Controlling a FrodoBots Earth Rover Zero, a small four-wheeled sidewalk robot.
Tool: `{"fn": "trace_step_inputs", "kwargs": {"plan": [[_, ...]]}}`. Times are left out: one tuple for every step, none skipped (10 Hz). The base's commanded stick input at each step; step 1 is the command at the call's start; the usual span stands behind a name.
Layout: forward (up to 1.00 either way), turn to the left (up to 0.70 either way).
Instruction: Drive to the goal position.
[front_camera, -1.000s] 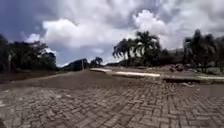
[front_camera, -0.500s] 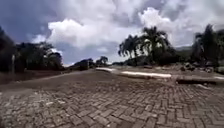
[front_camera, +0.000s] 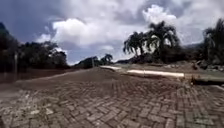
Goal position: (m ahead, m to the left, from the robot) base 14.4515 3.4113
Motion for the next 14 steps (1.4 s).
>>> {"fn": "trace_step_inputs", "kwargs": {"plan": [[1.0, 0.21], [1.0, 0.0], [1.0, 0.0], [1.0, 0.0], [1.0, 0.0], [1.0, 0.13], [1.0, 0.27], [1.0, 0.1], [1.0, 0.0], [1.0, 0.0], [1.0, 0.0], [1.0, 0.0], [1.0, 0.0], [1.0, 0.0]]}}
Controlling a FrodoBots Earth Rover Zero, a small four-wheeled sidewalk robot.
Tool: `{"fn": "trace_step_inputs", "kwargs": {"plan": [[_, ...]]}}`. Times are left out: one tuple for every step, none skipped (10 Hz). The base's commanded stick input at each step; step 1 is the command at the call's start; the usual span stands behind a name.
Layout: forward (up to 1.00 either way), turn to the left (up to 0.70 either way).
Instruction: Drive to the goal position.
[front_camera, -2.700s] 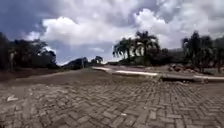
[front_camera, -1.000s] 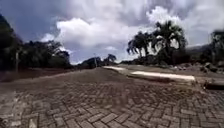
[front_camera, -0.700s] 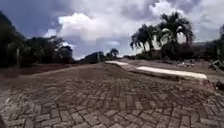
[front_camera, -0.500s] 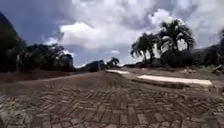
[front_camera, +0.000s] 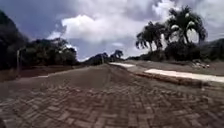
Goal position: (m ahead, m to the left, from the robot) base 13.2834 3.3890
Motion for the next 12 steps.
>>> {"fn": "trace_step_inputs", "kwargs": {"plan": [[1.0, 0.0], [1.0, 0.0], [1.0, 0.0], [1.0, 0.0], [1.0, 0.0], [1.0, 0.0], [1.0, 0.06], [1.0, 0.21], [1.0, 0.07], [1.0, 0.27], [1.0, 0.19], [1.0, 0.01]]}}
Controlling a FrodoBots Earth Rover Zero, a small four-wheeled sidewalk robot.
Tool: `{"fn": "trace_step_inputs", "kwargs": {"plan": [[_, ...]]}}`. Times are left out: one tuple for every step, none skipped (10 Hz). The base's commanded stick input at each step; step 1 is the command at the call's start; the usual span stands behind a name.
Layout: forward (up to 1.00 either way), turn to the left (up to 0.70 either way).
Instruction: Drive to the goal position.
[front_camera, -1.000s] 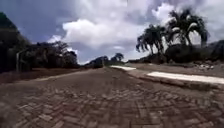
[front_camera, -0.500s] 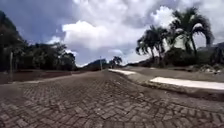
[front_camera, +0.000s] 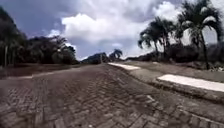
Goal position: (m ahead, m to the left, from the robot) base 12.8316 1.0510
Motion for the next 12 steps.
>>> {"fn": "trace_step_inputs", "kwargs": {"plan": [[1.0, 0.27], [1.0, 0.27], [1.0, 0.27], [1.0, 0.27], [1.0, 0.02], [1.0, 0.23], [1.0, 0.04], [1.0, 0.0], [1.0, 0.0], [1.0, 0.0], [1.0, 0.0], [1.0, 0.0]]}}
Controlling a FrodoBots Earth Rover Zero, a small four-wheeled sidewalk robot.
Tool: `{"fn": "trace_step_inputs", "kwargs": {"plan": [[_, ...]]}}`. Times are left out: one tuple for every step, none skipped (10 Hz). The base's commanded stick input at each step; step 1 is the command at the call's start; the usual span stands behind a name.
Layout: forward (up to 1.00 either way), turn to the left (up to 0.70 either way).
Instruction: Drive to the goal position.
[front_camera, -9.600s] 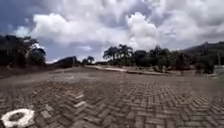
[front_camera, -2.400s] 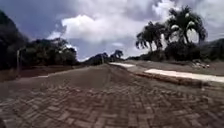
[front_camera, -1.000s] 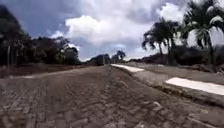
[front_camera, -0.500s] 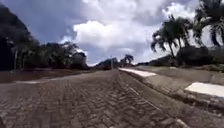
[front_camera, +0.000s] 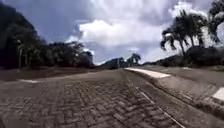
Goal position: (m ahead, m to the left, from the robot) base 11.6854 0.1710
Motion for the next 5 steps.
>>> {"fn": "trace_step_inputs", "kwargs": {"plan": [[1.0, 0.0], [1.0, 0.0], [1.0, 0.0], [1.0, 0.0], [1.0, 0.0]]}}
